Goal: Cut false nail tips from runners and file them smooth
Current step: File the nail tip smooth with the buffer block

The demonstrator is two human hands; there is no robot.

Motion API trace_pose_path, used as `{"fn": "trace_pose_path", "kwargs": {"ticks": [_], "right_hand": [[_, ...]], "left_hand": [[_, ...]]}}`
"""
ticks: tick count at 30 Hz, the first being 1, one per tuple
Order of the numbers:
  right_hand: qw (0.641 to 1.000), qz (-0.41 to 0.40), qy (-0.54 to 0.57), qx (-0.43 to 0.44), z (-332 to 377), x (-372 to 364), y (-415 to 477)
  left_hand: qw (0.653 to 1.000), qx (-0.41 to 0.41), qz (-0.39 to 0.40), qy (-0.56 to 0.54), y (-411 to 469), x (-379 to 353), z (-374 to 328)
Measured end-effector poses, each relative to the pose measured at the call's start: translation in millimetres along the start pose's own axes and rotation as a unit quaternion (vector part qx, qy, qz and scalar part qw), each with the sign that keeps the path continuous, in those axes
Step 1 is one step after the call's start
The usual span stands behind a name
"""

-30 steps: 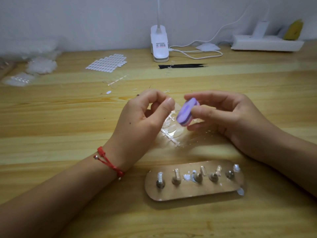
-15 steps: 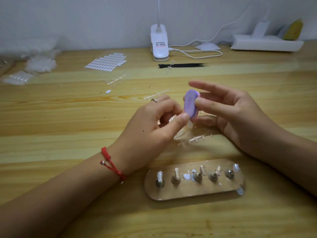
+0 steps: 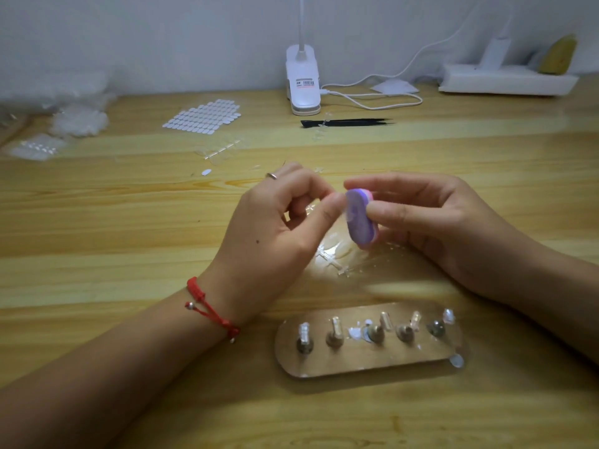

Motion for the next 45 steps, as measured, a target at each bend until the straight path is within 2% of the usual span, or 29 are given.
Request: {"fn": "trace_pose_path", "kwargs": {"ticks": [3, 5, 7, 10, 12, 15, 19, 21, 24, 28, 32, 36, 38, 41, 42, 45], "right_hand": [[1.000, -0.004, -0.001, -0.003, -0.8, 0.7, 0.2], [0.999, -0.022, 0.026, 0.011, -0.1, 2.9, 0.3], [1.000, -0.016, 0.006, 0.016, 1.0, 2.5, -0.2], [0.999, 0.012, -0.041, 0.002, 0.8, -1.9, -0.4], [1.000, -0.002, -0.015, 0.012, 0.0, 0.2, 0.9], [0.999, -0.020, 0.029, 0.041, 0.8, 3.4, 0.4], [0.999, 0.036, -0.028, 0.014, 0.1, -5.7, -1.5], [0.999, 0.025, -0.021, 0.016, 0.3, -3.3, -1.0], [0.998, -0.013, 0.038, 0.039, 0.6, 2.4, 1.0], [0.999, 0.029, -0.008, 0.025, 0.8, -3.7, -0.2], [0.998, -0.010, 0.031, 0.048, 2.7, 1.9, 1.0], [0.998, 0.042, -0.048, 0.023, 3.3, -8.1, -0.7], [0.999, 0.034, -0.016, 0.010, 3.8, -6.1, -0.2], [0.998, -0.006, 0.068, -0.006, 6.7, -0.8, 0.0], [0.998, -0.021, 0.050, -0.009, 8.1, -0.5, -0.3], [0.994, -0.047, -0.099, 0.009, 12.8, -3.6, -2.9]], "left_hand": [[0.999, 0.006, -0.042, -0.026, -0.1, 6.4, 3.9], [1.000, -0.001, -0.010, -0.020, 0.2, 1.8, 1.7], [1.000, -0.005, 0.016, -0.001, 0.4, -2.5, -0.1], [0.999, 0.008, -0.029, -0.015, 0.2, 4.5, 4.1], [0.998, 0.005, -0.047, -0.031, -0.6, 7.6, 4.6], [0.999, -0.019, -0.017, -0.032, -1.0, 0.7, -2.1], [0.999, -0.012, -0.040, -0.034, -0.9, 4.2, -0.4], [0.998, -0.009, -0.050, -0.043, -1.3, 6.2, 1.1], [0.999, -0.018, -0.011, -0.037, -1.3, 0.9, -2.8], [0.999, -0.007, -0.029, -0.043, -1.3, 3.7, -0.3], [0.999, -0.001, -0.021, -0.040, -0.5, 2.3, -0.4], [0.998, 0.015, -0.057, -0.027, 0.3, 8.0, 2.9], [0.996, 0.017, -0.075, -0.036, -0.2, 11.6, 3.0], [0.991, 0.027, -0.075, -0.109, -1.4, 10.7, 0.8], [0.988, 0.035, -0.071, -0.130, -1.9, 9.8, 0.4], [0.982, 0.048, -0.042, -0.178, -2.8, 5.7, -1.3]]}}
Point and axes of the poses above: each hand's wrist, its own y-axis towards the middle knuckle, its own x-axis out of the back of the hand, z = x × y, the point moved 5 cm from there along y, towards the middle knuckle, and after that the axes turned 14 degrees about z, right-handed, at the moved point
